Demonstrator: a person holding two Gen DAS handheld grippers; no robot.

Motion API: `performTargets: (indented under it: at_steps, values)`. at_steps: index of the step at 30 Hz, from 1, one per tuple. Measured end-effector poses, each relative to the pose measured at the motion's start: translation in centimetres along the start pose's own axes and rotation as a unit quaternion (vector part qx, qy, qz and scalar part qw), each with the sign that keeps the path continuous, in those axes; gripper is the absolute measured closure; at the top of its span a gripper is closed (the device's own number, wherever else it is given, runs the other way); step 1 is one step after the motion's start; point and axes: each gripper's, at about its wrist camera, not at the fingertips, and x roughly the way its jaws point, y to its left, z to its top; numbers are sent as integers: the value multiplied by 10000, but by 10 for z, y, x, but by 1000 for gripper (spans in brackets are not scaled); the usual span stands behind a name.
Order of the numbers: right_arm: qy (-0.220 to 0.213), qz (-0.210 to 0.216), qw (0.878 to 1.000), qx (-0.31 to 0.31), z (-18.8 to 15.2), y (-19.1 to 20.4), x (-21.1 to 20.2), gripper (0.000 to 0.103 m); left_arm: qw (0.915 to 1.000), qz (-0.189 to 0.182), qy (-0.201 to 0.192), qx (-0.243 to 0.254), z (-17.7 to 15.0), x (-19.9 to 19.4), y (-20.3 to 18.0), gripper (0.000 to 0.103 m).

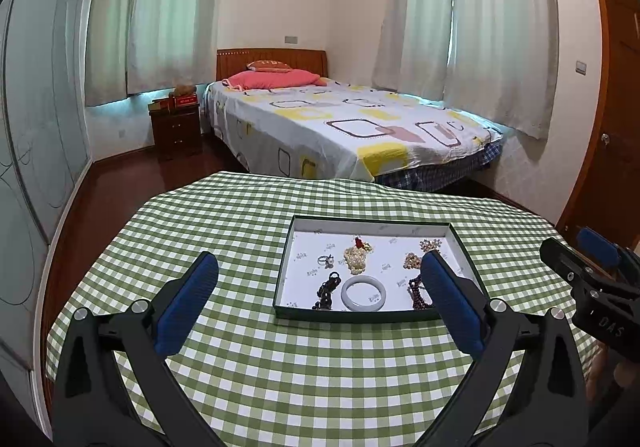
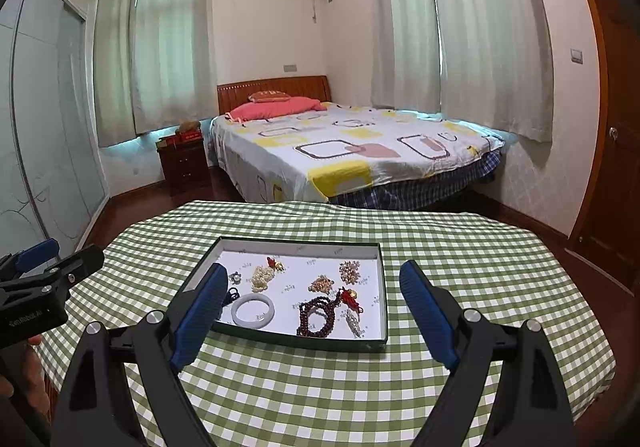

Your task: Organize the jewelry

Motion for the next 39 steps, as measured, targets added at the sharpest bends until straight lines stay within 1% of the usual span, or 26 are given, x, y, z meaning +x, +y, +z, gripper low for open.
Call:
performTargets:
  at_steps: [15, 39]
  values:
    - [-115, 1, 9999, -43, 1, 3, -11, 18, 9999, -38, -77, -71, -1, -11, 5, 4]
    - [-82, 13, 10000, -43, 1, 6, -12, 18, 9999, -70, -33, -123, -2, -10, 6, 4]
